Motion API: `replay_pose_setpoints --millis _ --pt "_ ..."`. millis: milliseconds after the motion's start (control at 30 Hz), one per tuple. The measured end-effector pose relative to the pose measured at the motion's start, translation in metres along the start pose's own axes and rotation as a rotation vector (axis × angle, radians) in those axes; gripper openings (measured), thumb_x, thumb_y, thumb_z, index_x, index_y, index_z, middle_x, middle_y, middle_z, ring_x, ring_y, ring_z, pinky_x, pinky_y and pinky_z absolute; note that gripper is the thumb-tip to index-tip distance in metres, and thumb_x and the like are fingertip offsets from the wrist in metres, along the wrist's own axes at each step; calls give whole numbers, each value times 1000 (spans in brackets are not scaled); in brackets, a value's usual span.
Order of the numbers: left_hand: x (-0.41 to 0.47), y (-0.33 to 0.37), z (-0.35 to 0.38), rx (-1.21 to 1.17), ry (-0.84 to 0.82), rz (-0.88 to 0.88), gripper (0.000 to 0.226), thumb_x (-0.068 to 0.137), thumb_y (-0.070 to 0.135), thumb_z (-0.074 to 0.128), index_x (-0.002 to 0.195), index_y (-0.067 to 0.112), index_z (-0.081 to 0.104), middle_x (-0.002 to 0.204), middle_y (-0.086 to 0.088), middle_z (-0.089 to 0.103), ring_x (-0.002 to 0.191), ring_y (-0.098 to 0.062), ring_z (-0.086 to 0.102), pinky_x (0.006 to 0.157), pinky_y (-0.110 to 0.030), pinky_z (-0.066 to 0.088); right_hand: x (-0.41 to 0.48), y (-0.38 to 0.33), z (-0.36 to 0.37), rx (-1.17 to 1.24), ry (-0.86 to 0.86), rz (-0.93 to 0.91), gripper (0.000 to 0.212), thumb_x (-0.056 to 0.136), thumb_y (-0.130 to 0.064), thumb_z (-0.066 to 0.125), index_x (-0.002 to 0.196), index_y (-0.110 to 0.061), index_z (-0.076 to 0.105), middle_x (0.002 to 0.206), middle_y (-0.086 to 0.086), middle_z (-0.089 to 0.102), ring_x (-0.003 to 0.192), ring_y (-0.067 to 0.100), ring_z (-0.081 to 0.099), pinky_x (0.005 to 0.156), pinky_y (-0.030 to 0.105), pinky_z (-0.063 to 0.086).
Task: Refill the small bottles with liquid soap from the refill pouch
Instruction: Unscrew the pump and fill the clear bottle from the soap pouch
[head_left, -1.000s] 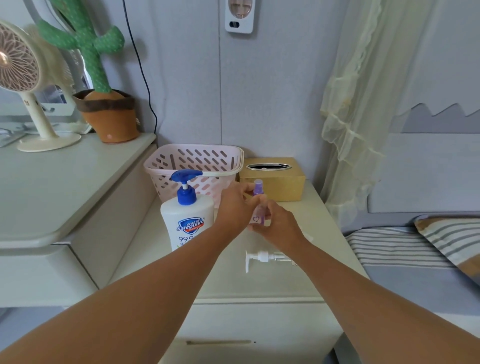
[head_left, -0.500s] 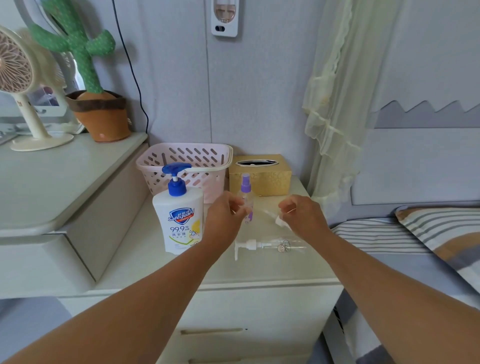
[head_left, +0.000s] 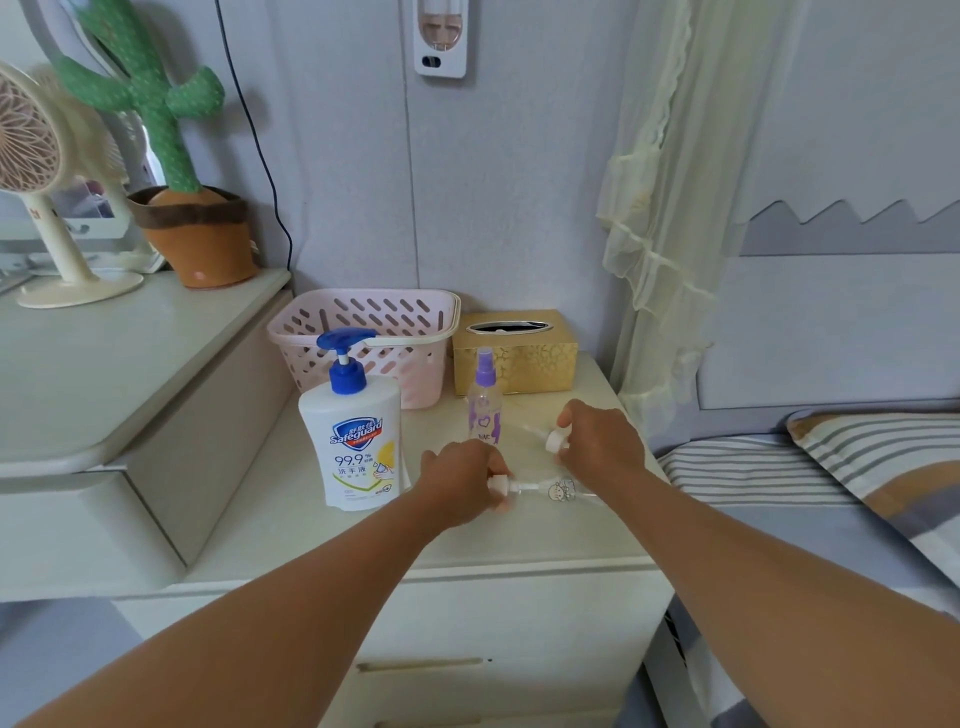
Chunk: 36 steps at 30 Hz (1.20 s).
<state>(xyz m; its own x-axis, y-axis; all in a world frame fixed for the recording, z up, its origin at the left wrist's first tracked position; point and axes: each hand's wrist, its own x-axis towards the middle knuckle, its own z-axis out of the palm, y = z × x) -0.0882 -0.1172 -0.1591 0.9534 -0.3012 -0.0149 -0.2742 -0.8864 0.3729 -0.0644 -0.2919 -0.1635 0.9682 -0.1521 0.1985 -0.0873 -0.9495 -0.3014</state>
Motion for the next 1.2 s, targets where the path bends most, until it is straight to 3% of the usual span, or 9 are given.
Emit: replay_pose_setpoints --millis 167,233,367,467,600,867,1067,1200 --pt "-2 -3 -2 -69 24 -7 21 83 23 70 104 24 67 106 4 64 104 -17 55 95 -36 39 -3 -6 -4 -57 21 -9 22 87 -26 62 107 -24 55 100 1 64 104 22 51 86 35 42" --pt "-6 -4 -8 -206 58 5 21 79 23 74 99 21 67 102 2 64 99 -16 57 87 -30 46 -5 -8 -9 6 42 -4 18 88 -27 61 104 -26 55 101 1 65 101 22 54 84 35 42" --pt "-14 1 -24 -324 153 23 21 79 25 75 95 16 66 94 5 62 88 -9 56 69 -17 42 -8 -13 -25 193 117 1 12 88 -21 57 100 -22 58 99 3 66 86 22 58 70 28 43" --pt "-18 7 -39 -403 216 -12 21 80 24 75 95 13 65 91 1 64 80 -14 62 64 -20 46 -9 -20 -44 274 194 -39 13 87 -19 58 99 -16 62 98 5 66 86 23 59 70 29 45" --pt "-23 17 -61 -449 254 -38 18 81 20 74 94 15 62 90 -3 67 78 -18 66 73 -31 57 -8 -32 -70 347 257 -82 17 87 -11 57 101 -11 65 100 6 66 91 25 60 70 25 40" --pt "-22 23 -91 -349 292 -76 24 84 14 69 107 11 63 100 -7 66 91 -19 63 76 -21 48 7 -50 -97 257 263 -161 18 94 -17 47 107 -16 58 96 5 64 88 23 60 69 29 43" --pt "-19 20 -83 -346 323 -77 21 84 12 69 102 13 58 93 -3 62 82 -15 59 66 -16 44 16 -56 -97 164 262 -206 19 96 -18 47 112 -17 58 96 5 64 80 18 52 66 25 36" --pt "-17 20 -79 -352 302 -73 23 85 14 69 105 13 59 96 -3 63 84 -15 60 71 -20 44 19 -58 -94 183 244 -222 23 95 -19 50 117 -19 56 98 4 65 90 22 59 66 26 37"
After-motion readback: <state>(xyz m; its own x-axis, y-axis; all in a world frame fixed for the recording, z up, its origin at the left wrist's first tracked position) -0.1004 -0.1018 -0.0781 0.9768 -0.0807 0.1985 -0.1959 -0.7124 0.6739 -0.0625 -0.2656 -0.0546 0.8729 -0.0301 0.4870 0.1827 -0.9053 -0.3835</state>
